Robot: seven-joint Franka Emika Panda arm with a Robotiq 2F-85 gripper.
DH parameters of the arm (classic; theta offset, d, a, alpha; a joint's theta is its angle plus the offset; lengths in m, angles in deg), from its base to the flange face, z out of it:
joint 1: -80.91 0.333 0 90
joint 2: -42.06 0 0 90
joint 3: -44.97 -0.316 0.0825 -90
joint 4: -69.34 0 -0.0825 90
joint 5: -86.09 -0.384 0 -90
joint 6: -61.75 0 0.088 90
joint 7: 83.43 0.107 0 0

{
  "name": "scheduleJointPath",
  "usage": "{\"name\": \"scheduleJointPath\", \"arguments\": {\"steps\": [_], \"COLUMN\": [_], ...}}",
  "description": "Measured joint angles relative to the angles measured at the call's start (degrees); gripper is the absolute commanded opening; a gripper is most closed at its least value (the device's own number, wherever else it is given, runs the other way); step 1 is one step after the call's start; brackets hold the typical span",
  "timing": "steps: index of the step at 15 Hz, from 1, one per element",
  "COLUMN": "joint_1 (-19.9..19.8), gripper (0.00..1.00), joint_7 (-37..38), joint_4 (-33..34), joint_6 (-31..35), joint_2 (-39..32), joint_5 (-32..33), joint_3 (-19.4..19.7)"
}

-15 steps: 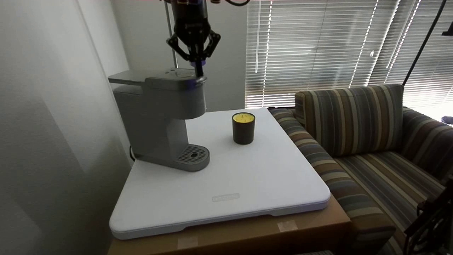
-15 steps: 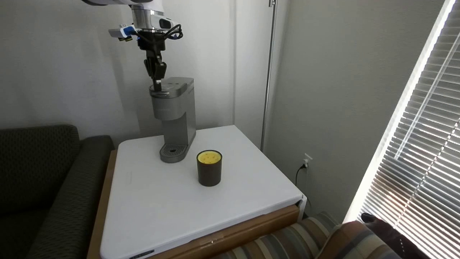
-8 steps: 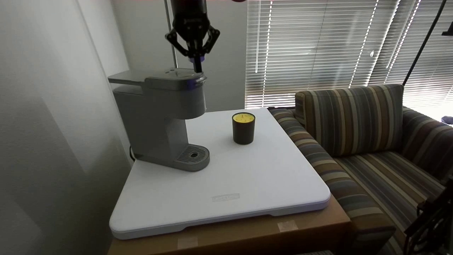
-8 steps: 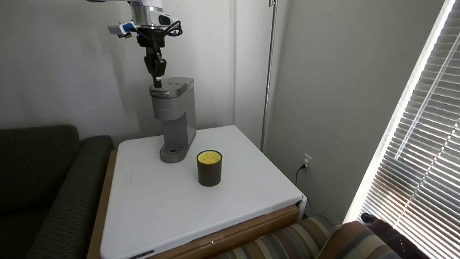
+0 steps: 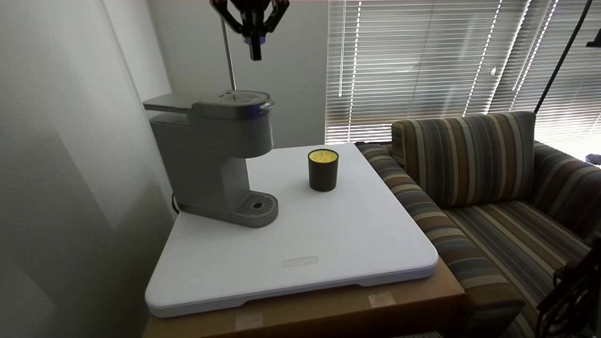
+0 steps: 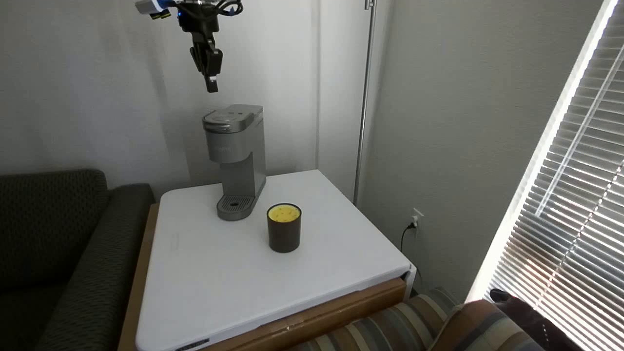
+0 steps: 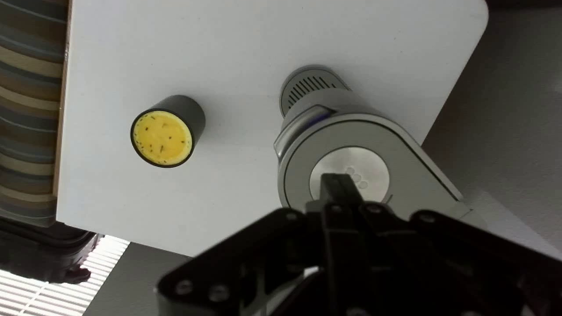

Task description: Close the grey coffee maker

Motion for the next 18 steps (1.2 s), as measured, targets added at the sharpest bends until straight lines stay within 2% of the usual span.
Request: {"name": "scheduleJointPath", "arguments": {"steps": [2, 3, 4, 6, 14, 15, 18], "joint_1": [0.0, 0.0, 0.0, 0.0, 0.0, 0.0, 0.0], "gripper": [0.0, 0.26, 0.27, 0.39, 0.95, 0.99, 1.0], "joint_7": [-0.11, -0.14, -0.19, -0.39, -0.58, -0.58, -0.59], "joint_4": [0.0, 0.0, 0.0, 0.02, 0.03, 0.03, 0.03], "joint_6": [0.0, 0.0, 0.0, 0.01, 0.03, 0.03, 0.03], "joint_2": [0.61, 0.83, 0.96, 1.0, 1.0, 1.0, 1.0], "joint_5": [0.0, 0.0, 0.0, 0.0, 0.0, 0.0, -0.01], "joint_3": [0.0, 0.0, 0.0, 0.0, 0.0, 0.0, 0.0]}}
